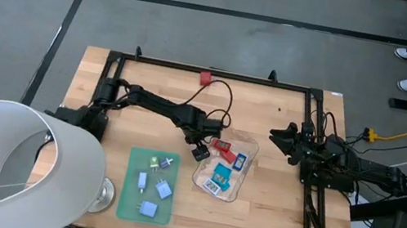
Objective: Pick & Place Office items
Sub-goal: Put the pink charger adapter into the green bin
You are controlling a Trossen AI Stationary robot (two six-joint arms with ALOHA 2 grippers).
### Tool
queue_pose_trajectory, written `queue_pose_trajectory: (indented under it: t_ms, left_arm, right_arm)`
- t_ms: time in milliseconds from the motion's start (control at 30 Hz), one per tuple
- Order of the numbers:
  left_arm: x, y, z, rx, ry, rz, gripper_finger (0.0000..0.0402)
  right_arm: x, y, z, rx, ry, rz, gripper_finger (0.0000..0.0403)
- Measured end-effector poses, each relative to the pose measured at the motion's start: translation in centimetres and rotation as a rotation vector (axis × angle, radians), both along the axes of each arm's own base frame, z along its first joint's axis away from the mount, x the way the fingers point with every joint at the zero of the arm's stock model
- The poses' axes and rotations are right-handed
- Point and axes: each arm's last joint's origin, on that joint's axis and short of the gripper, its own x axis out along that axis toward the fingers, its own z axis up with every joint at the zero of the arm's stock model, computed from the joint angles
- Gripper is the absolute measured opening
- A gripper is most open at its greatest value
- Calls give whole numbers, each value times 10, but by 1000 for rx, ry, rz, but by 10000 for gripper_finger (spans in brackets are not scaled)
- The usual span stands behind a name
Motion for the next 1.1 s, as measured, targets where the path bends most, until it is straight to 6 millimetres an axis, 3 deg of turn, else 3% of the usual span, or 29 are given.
queue_pose_trajectory:
  t_ms: [267, 600, 833, 1100]
  left_arm:
    - [-12, 12, -12, 93, 163, 12, 305]
    - [-15, 27, -13, 121, 188, -56, 292]
    - [-24, 30, -1, 129, 242, -79, 292]
    - [-22, 50, 29, 52, 30, 223, 292]
  right_arm:
    - [0, 0, 0, 4, -1, -3, 201]
    - [0, 0, 0, 27, -4, 3, 201]
    - [0, 0, 0, 29, -5, 3, 201]
    - [0, 0, 0, 25, -4, 3, 201]
